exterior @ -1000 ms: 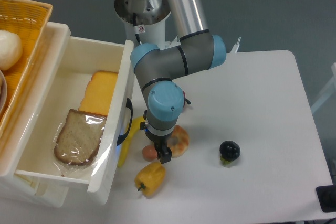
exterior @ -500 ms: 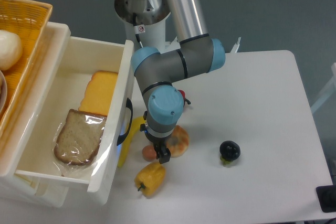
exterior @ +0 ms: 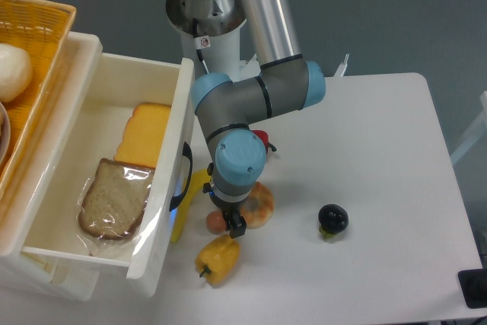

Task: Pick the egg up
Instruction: 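Close the gripper fingers around the brown egg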

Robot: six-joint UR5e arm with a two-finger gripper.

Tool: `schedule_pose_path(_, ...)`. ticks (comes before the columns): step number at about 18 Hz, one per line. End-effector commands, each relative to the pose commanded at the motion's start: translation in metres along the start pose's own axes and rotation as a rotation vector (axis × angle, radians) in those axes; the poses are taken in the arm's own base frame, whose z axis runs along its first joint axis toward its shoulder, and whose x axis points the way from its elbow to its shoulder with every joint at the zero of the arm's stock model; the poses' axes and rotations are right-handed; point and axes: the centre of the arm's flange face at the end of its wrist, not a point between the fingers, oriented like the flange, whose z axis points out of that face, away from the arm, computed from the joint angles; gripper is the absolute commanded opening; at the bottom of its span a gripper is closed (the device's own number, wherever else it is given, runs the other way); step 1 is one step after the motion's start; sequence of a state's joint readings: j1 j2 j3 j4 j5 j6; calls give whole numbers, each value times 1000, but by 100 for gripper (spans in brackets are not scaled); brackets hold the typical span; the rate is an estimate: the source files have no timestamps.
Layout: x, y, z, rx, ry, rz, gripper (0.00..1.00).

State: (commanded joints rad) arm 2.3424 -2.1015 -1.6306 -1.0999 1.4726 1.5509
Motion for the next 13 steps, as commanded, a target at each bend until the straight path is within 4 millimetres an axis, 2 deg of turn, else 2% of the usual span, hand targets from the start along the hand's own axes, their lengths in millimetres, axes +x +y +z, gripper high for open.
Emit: schedule_pose_path(13, -8, -2, 4, 1, -3, -4, 100)
